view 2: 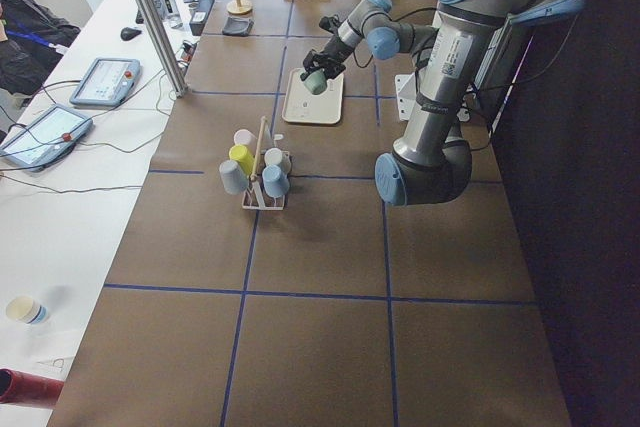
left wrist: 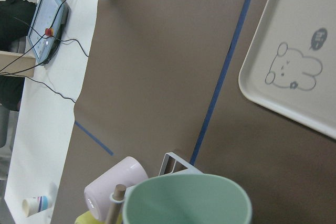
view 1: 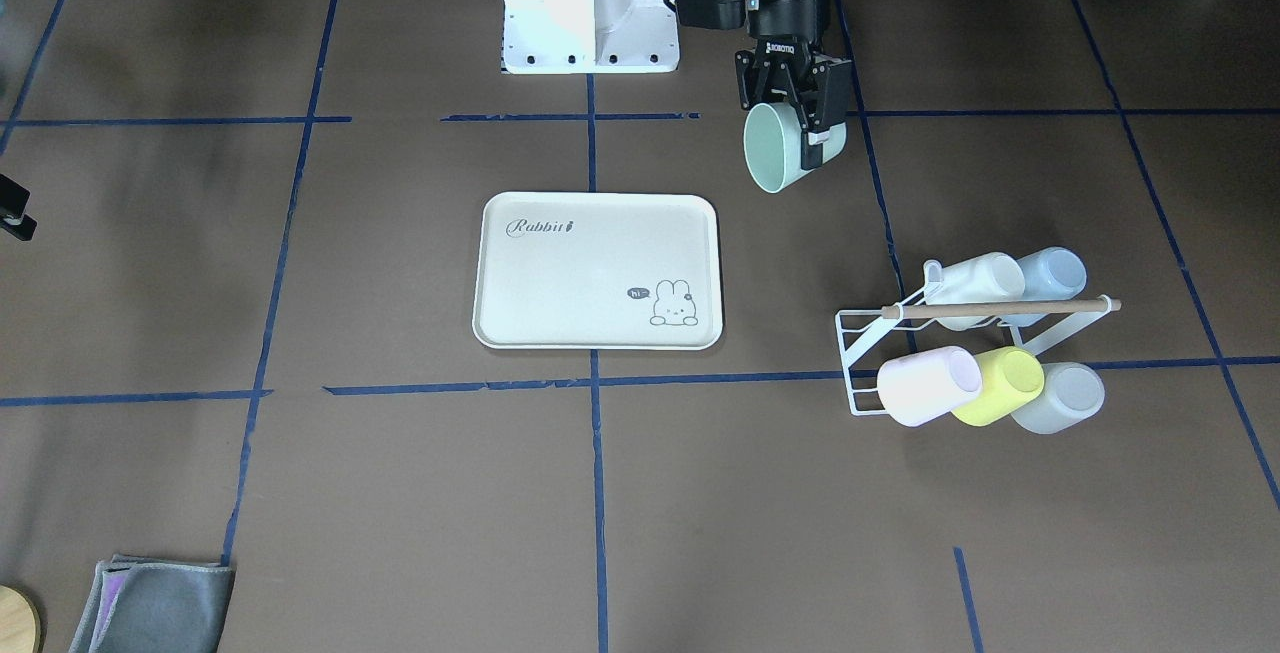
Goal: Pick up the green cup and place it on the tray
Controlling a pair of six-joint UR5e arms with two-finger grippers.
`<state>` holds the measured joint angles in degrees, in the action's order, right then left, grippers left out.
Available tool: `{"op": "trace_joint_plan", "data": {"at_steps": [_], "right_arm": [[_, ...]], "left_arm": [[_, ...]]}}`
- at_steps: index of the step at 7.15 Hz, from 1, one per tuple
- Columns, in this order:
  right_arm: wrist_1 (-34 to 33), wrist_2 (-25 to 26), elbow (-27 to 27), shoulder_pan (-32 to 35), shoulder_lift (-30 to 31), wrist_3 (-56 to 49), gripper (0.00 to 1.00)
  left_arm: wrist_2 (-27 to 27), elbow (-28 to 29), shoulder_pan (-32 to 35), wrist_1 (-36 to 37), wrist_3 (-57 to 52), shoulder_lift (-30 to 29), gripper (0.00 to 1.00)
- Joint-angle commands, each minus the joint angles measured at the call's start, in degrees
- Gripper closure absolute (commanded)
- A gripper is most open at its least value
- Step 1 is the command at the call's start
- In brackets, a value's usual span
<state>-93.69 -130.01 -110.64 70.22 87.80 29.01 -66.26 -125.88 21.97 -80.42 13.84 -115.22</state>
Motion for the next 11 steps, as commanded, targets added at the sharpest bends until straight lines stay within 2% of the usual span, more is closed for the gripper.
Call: {"op": "trace_joint_plan", "data": {"at_steps": [1, 2, 3, 5, 7, 8, 10, 11], "right_arm": [[0.0, -0.1, -0.1, 0.1, 0.0, 0.0, 0.0], [0.0, -0.1, 0.0, 0.1, 0.0, 0.0, 0.0], [0.0, -0.1, -0.2, 0.3, 0.0, 0.0, 0.0], [-0.1, -0.2, -0.7, 0.5, 0.1, 0.0, 0.0], [-0.1, -0.2, -0.7, 0.5, 0.1, 0.0, 0.0], [-0.1, -0.2, -0.8, 0.5, 0.1, 0.0, 0.0], [-0.1, -0.2, -0.8, 0.5, 0.3, 0.0, 0.0], [-0.1, -0.2, -0.7, 0.5, 0.3, 0.0, 0.0]], "left_arm": [[-0.9, 1.2, -0.5, -14.7, 7.9, 2.8, 0.92], [-0.9, 2.9, -0.6, -20.2, 12.0, 2.8, 0.93], [-0.9, 6.1, -0.7, -29.0, 15.6, 2.8, 0.93], [-0.7, 14.5, -0.7, -49.7, 20.9, 3.2, 0.94], [-0.7, 24.0, -1.0, -69.2, 21.3, 2.9, 0.94], [-0.8, 28.6, -1.1, -74.9, 20.9, 2.4, 0.94], [-2.5, 31.8, -1.1, -76.3, 19.8, 1.8, 0.93], [-3.6, 34.3, -1.1, -76.3, 19.6, -0.6, 0.93]]}}
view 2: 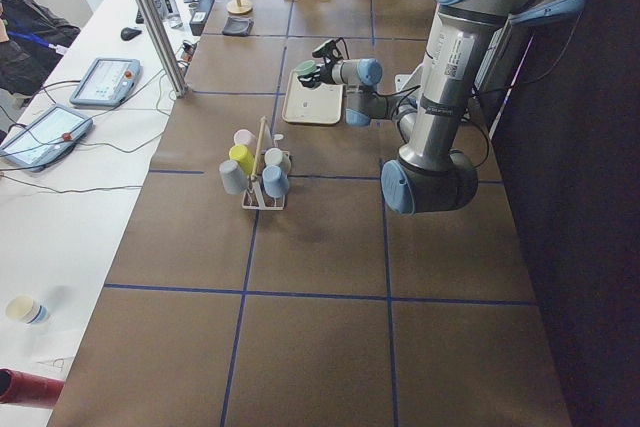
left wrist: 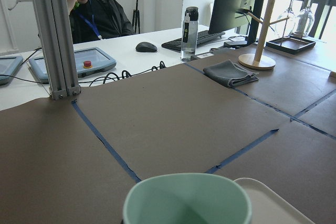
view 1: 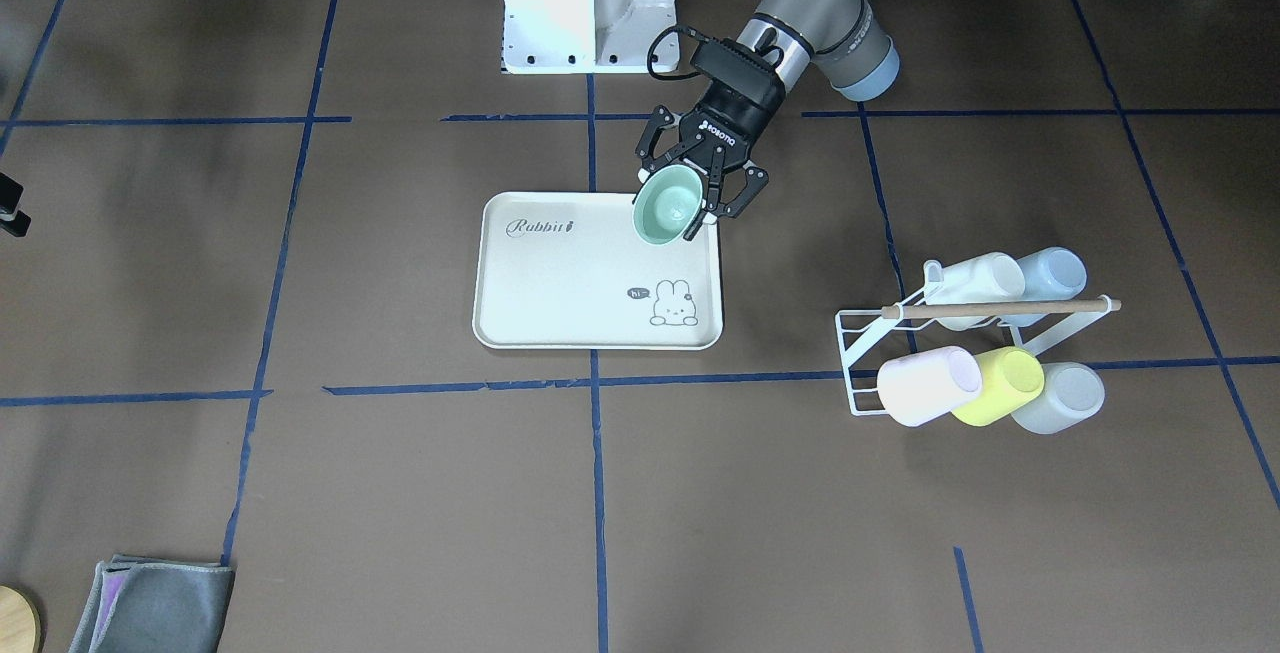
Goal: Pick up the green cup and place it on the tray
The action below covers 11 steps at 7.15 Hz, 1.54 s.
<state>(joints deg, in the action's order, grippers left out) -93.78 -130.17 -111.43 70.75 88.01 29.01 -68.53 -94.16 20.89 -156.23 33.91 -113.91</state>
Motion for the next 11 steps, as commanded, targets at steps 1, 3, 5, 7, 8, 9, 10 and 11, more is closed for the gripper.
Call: {"op": "trace_joint_plan", "data": {"at_steps": [1, 3, 5, 7, 8, 9, 10, 11], "right_arm": [[0.0, 0.0, 0.1, 0.0, 0.2, 0.0, 0.0], [0.0, 0.0, 0.2, 0.0, 0.2, 0.0, 0.0], [0.0, 0.0, 0.2, 0.0, 0.3, 0.0, 0.0], [0.0, 0.0, 0.3, 0.0, 0.3, -0.1, 0.0], [-0.1, 0.0, 0.4, 0.0, 0.3, -0.1, 0.0], [-0.1, 0.0, 0.4, 0.0, 0.3, -0.1, 0.0], [-0.1, 0.1, 0.4, 0.0, 0.3, -0.1, 0.0], [-0.1, 0.1, 0.4, 0.0, 0.3, -0.1, 0.0]], "left_arm": [[-1.2, 7.1, -0.1, -0.7, -0.5, -5.1, 0.92], [-0.8, 14.5, -0.1, -6.1, -0.5, -7.4, 0.92], [-0.8, 17.7, -0.1, -9.4, -0.5, -8.1, 0.92], [-1.0, 21.4, -0.1, -9.4, -0.5, -11.7, 0.92], [-1.3, 21.4, -0.1, -9.4, -0.5, -11.9, 0.92], [-1.3, 21.4, -0.1, -9.4, -0.5, -12.0, 0.86], [-1.3, 21.4, -0.1, -9.1, -0.6, -12.0, 0.58], [-1.2, 21.5, -0.1, -8.9, -0.6, -12.4, 0.46]]}}
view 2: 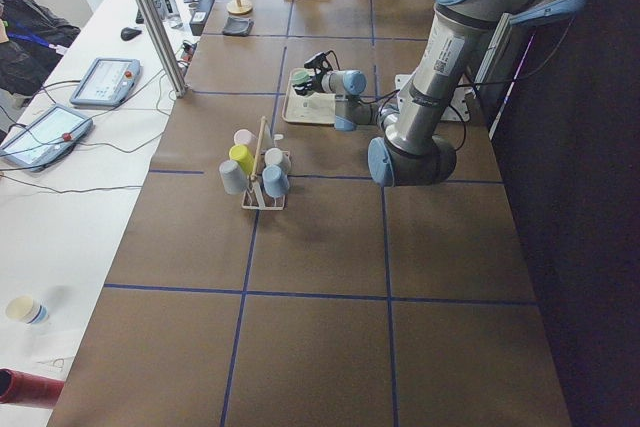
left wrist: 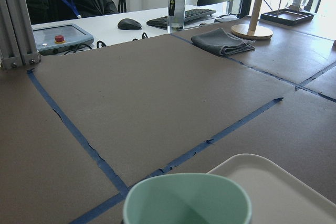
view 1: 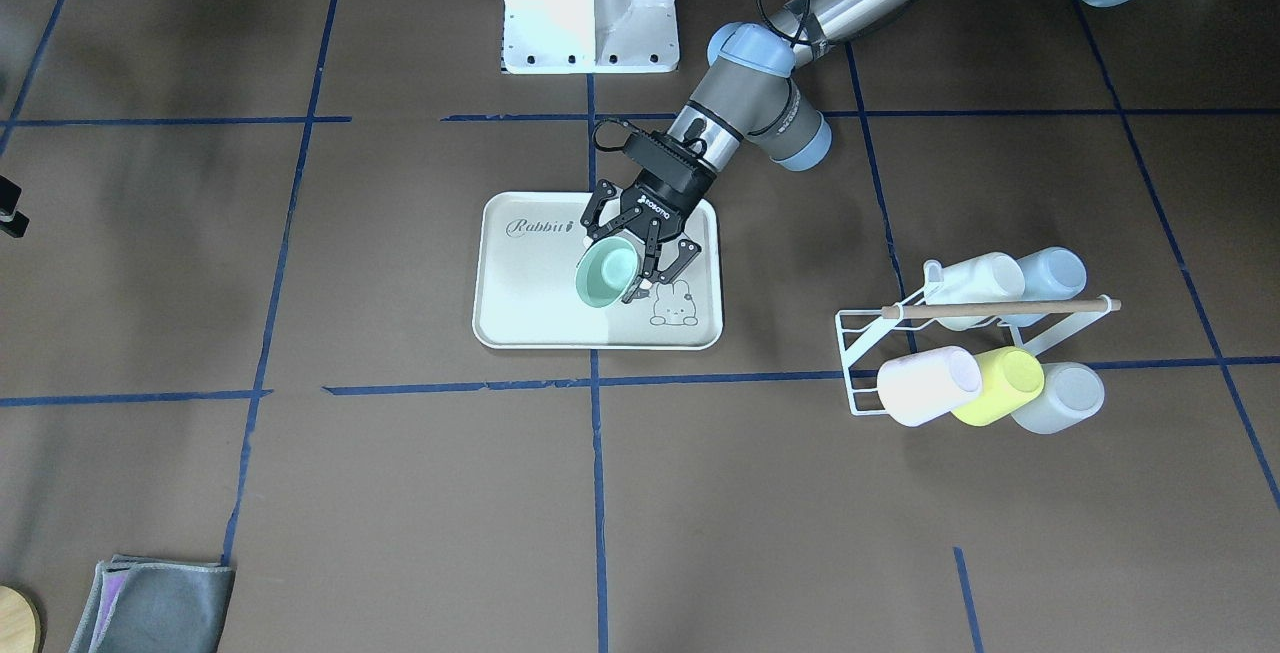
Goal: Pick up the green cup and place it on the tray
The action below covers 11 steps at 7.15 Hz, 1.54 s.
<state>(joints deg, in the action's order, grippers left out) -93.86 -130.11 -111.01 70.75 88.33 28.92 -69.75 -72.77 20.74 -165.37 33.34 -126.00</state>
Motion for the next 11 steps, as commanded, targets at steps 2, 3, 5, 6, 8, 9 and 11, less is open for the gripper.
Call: {"op": "trace_joint_plan", "data": {"at_steps": [2, 3, 5, 6, 8, 9, 11], "right_arm": [[0.1, 0.0, 0.1, 0.0, 0.0, 0.0, 0.0], [0.1, 0.1, 0.1, 0.0, 0.0, 0.0, 0.0], [0.0, 0.1, 0.1, 0.0, 0.1, 0.0, 0.0], [0.0, 0.1, 0.1, 0.0, 0.1, 0.0, 0.0], [0.1, 0.1, 0.2, 0.0, 0.1, 0.0, 0.0], [0.1, 0.1, 0.2, 0.0, 0.1, 0.0, 0.0], [0.0, 0.1, 0.3, 0.0, 0.1, 0.0, 0.0]], "left_arm": [[0.1, 0.8, 0.0, 0.2, 0.0, -0.7, 0.39], [0.1, 0.9, 0.0, 0.2, 0.0, -0.7, 0.36], [0.2, 0.9, 0.0, 0.3, 0.0, -0.7, 0.28], [0.2, 1.0, 0.0, 0.3, 0.0, -0.7, 0.21], [0.2, 0.9, 0.0, 0.3, 0.0, -0.6, 0.16], [0.2, 1.0, 0.0, 0.3, 0.0, -0.6, 0.16], [0.2, 1.0, 0.0, 0.3, 0.0, -0.7, 0.13]]}}
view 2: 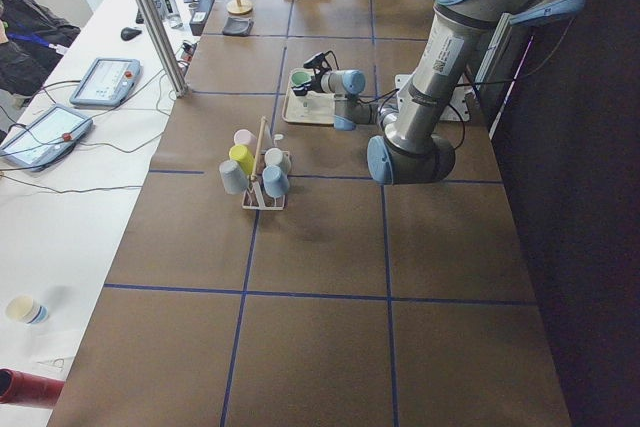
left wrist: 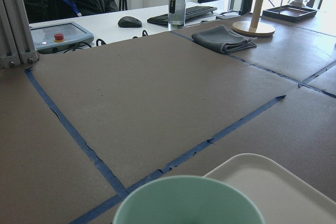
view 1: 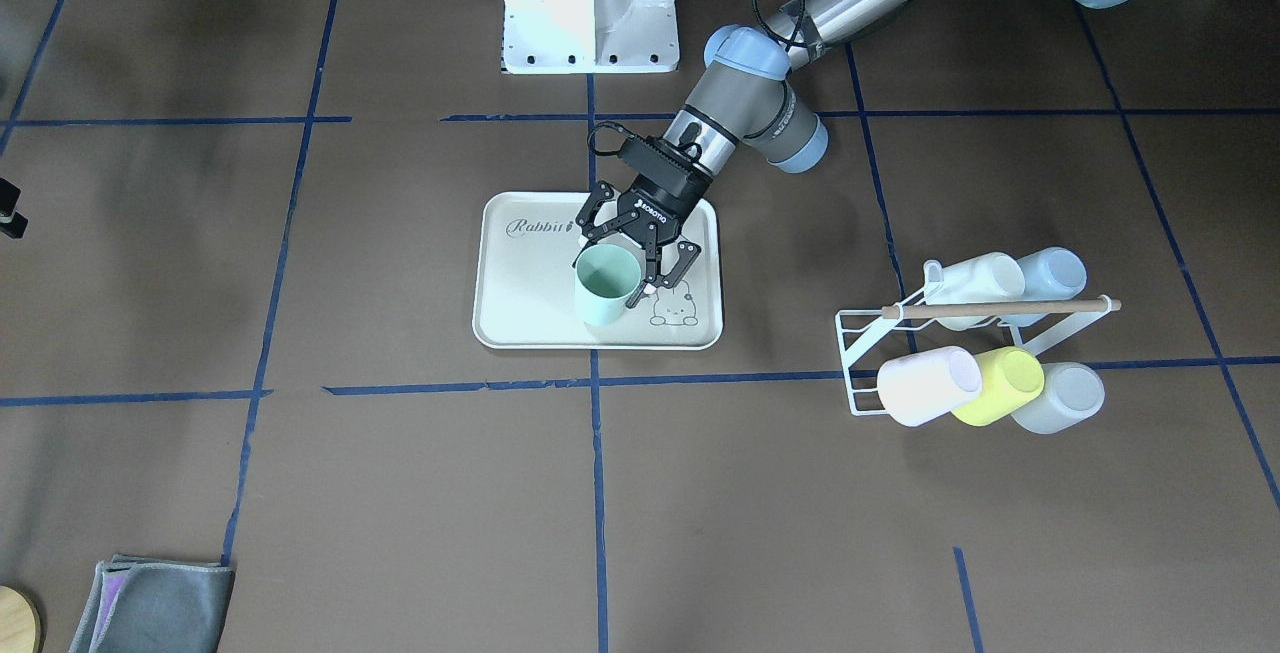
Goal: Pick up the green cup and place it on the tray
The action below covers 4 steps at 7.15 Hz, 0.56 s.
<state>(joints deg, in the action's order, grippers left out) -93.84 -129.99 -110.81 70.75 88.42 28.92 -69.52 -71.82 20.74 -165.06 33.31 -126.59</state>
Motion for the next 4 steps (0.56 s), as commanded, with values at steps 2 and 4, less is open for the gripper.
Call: {"op": "trace_joint_plan", "data": {"at_steps": [2, 4], "right_arm": [[0.0, 0.0, 0.2, 0.0, 0.0, 0.0, 0.0], [0.0, 0.0, 0.2, 0.0, 0.0, 0.0, 0.0]], "left_arm": [[-0.2, -0.1, 0.0, -0.1, -3.7, -0.2, 0.01], [-0.2, -0.4, 0.0, -0.1, -3.9, -0.2, 0.01]]}}
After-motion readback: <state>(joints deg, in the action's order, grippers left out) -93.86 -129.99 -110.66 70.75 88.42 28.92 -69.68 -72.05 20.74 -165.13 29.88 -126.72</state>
